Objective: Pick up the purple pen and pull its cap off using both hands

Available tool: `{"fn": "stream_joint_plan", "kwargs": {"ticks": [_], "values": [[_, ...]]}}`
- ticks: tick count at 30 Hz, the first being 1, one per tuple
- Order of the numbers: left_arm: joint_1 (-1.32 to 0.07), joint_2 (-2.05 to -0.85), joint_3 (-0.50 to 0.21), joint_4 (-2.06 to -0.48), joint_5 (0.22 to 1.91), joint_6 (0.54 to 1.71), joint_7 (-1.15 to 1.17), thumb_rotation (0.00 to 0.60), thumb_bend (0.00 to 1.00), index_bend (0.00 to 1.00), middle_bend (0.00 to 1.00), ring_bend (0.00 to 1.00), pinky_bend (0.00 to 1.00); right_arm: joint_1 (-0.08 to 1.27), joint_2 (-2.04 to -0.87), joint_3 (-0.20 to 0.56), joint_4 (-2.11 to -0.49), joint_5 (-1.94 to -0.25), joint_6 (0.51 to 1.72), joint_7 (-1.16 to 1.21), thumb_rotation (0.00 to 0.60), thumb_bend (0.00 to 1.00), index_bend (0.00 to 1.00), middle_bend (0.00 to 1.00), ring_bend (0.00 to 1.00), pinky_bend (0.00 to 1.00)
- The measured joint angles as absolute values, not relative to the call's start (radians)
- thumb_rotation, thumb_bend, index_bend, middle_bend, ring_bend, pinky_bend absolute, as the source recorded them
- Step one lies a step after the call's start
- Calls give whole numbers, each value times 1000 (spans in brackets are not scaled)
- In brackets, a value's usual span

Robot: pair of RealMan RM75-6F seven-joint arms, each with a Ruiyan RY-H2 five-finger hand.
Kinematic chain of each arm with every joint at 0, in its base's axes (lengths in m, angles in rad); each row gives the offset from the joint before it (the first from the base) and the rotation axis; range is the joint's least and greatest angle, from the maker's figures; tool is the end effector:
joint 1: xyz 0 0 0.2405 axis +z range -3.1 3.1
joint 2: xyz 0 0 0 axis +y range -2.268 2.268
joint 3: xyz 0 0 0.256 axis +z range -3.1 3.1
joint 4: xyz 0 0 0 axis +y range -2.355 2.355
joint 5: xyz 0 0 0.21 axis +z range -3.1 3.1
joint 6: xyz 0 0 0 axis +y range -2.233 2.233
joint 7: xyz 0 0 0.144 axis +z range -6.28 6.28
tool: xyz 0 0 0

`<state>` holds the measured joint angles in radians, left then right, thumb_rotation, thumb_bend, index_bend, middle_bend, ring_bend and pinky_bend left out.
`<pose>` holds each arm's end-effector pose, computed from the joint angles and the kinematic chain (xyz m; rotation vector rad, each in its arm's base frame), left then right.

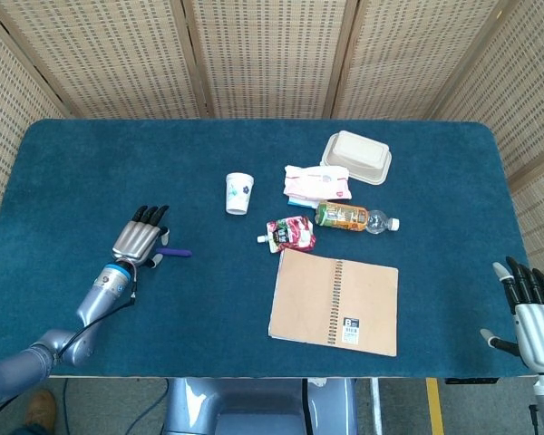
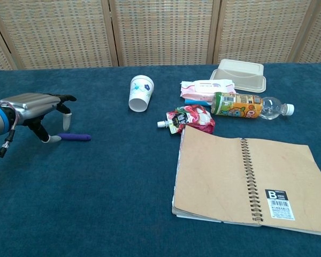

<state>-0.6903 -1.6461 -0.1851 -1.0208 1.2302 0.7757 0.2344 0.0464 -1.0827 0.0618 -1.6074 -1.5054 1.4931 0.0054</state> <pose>-0.2428 0.3811 -0.0199 -1.8450 -0.8647 -0.6328 -0.3191 -0.1716 0.1738 1.3656 -0.8819 0.8694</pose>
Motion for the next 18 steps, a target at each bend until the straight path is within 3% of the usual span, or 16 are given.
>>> {"fn": "stream_joint_plan", "kwargs": {"ticks": [18], "values": [[-708, -1680, -162, -986, 1202, 778, 243, 600, 377, 546, 0, 0, 0, 48, -1079, 60, -1606, -1502, 1488, 19, 600, 0, 0, 0, 0, 0]]}}
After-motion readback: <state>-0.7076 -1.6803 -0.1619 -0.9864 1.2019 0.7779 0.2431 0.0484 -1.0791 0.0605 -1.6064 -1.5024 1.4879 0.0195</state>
